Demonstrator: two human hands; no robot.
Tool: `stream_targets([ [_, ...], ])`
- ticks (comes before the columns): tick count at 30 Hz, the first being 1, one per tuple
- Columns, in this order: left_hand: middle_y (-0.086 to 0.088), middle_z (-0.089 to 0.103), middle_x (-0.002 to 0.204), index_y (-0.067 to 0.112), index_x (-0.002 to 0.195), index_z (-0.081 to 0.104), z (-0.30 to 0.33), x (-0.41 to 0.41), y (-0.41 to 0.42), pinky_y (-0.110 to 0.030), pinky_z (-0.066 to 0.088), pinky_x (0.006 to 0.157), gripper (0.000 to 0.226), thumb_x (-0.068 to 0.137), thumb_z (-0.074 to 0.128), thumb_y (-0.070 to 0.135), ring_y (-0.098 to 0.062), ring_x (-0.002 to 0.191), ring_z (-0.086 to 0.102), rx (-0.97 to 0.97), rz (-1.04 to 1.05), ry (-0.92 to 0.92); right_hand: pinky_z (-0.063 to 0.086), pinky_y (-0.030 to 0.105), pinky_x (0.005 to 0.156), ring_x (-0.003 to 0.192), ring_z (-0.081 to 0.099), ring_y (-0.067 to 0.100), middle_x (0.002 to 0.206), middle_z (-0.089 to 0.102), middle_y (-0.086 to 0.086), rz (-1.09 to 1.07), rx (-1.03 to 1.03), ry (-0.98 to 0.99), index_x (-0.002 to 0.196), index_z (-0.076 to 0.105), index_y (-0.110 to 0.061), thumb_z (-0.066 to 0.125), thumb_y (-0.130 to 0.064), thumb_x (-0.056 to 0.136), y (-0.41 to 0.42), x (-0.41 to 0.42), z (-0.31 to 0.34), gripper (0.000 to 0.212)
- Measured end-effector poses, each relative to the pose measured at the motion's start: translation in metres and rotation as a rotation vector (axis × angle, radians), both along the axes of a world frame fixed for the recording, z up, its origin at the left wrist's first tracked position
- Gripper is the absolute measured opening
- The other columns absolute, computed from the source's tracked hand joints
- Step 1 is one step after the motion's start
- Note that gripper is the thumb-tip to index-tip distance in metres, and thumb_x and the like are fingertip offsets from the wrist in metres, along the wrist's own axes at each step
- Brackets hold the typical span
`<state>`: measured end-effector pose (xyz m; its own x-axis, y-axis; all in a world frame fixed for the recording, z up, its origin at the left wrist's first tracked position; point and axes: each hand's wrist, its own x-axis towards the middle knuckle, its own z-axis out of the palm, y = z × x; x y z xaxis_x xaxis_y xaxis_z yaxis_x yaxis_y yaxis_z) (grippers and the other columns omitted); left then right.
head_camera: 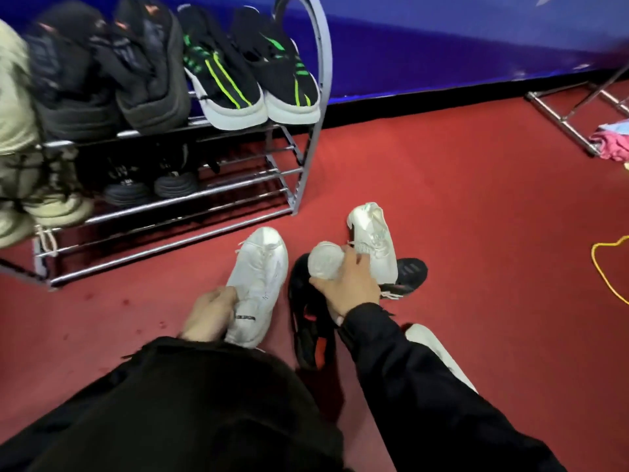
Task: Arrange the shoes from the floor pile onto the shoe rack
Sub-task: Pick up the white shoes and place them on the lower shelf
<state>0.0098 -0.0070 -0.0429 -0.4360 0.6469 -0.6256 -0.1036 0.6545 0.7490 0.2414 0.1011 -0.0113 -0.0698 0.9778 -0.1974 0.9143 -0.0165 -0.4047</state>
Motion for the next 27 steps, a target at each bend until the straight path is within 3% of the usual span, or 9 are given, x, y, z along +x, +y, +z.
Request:
stream_targets([
  [1,-0.006,0.062,0.064,0.007,0.072,0.063,0.065,0.019,-0.007,-0.028,0.042,0.059,0.026,0.091,0.054,0.022,-0.021,0.060,0.055,0.012,0.001,-0.076,0.052,0.038,0.086,0.106,0.062,0.024,0.129,0.048,0.000,-0.036,0.071,0.135,0.131,0.043,-0.029,0.077,-0.057,0.069,-0.007,0.005,0.011,0.076],
  [4,-0.007,0.059,0.067,0.008,0.071,0.058,0.081,0.025,-0.007,-0.030,0.039,0.057,0.027,0.094,0.049,0.019,-0.025,0.066,0.054,-0.014,0.079,-0.061,0.043,0.012,0.078,0.093,0.055,-0.006,0.112,0.052,-0.012,-0.119,0.238,0.502,0.111,0.051,-0.032,0.089,-0.042,0.068,-0.033,0.023,0.044,0.058],
  [8,-0.007,0.061,0.070,0.009,0.071,0.060,0.095,0.026,-0.011,-0.034,0.040,0.064,0.026,0.080,0.052,0.032,-0.025,0.067,0.055,0.008,0.100,-0.121,0.040,0.009,0.074,0.099,0.053,-0.016,0.111,0.053,-0.026,0.039,0.424,0.573,0.105,0.056,-0.036,0.084,-0.044,0.074,-0.069,0.032,0.068,0.044],
  [10,-0.004,0.059,0.065,0.009,0.072,0.059,0.100,0.027,-0.013,-0.032,0.038,0.059,0.023,0.088,0.051,0.022,-0.022,0.060,0.052,0.072,0.085,-0.162,0.044,0.015,0.070,0.104,0.052,-0.014,0.116,0.055,-0.015,0.168,0.562,0.555,0.107,0.057,-0.029,0.077,-0.041,0.076,-0.077,0.028,0.069,0.039],
  [15,-0.007,0.059,0.063,0.008,0.068,0.059,0.110,0.027,-0.012,-0.035,0.039,0.064,0.021,0.087,0.052,0.015,-0.022,0.060,0.054,0.126,0.100,-0.234,0.048,0.028,0.081,0.108,0.052,0.012,0.129,0.049,0.017,0.399,0.649,0.584,0.105,0.055,-0.019,0.079,0.005,0.072,-0.076,0.007,0.062,0.048],
  [18,-0.003,0.053,0.059,0.010,0.064,0.053,0.121,0.025,-0.011,-0.034,0.038,0.064,0.024,0.089,0.049,0.012,-0.020,0.058,0.050,0.132,0.079,-0.210,0.042,0.025,0.101,0.125,0.040,-0.007,0.136,0.043,0.016,0.325,0.523,0.714,0.106,0.060,-0.024,0.074,0.009,0.076,-0.075,-0.008,0.075,0.047],
  [22,0.005,0.052,0.063,0.019,0.068,0.050,0.120,0.021,-0.014,-0.021,0.041,0.056,0.025,0.090,0.052,0.006,-0.016,0.063,0.046,0.179,0.034,-0.145,0.040,0.038,0.113,0.143,0.040,0.010,0.149,0.041,-0.002,0.327,-0.003,1.031,0.107,0.066,-0.040,0.063,-0.013,0.074,-0.068,-0.025,0.095,0.043],
  [25,-0.004,0.066,0.074,0.014,0.081,0.061,0.115,0.012,-0.015,-0.035,0.046,0.069,0.007,0.079,0.055,0.018,-0.023,0.072,0.058,0.236,0.096,-0.195,0.044,0.061,0.109,0.140,0.049,0.025,0.151,0.049,-0.003,0.267,-0.257,1.188,0.102,0.072,-0.017,0.062,-0.028,0.083,-0.061,-0.041,0.095,0.023],
  [27,-0.009,0.071,0.096,0.015,0.102,0.064,0.111,0.007,-0.014,-0.043,0.052,0.081,0.033,0.072,0.055,0.024,-0.027,0.087,0.066,0.269,0.061,-0.174,0.043,0.063,0.110,0.135,0.055,0.026,0.143,0.059,-0.002,0.128,-0.234,1.117,0.088,0.069,-0.018,0.076,-0.042,0.082,-0.058,-0.057,0.098,0.026],
])
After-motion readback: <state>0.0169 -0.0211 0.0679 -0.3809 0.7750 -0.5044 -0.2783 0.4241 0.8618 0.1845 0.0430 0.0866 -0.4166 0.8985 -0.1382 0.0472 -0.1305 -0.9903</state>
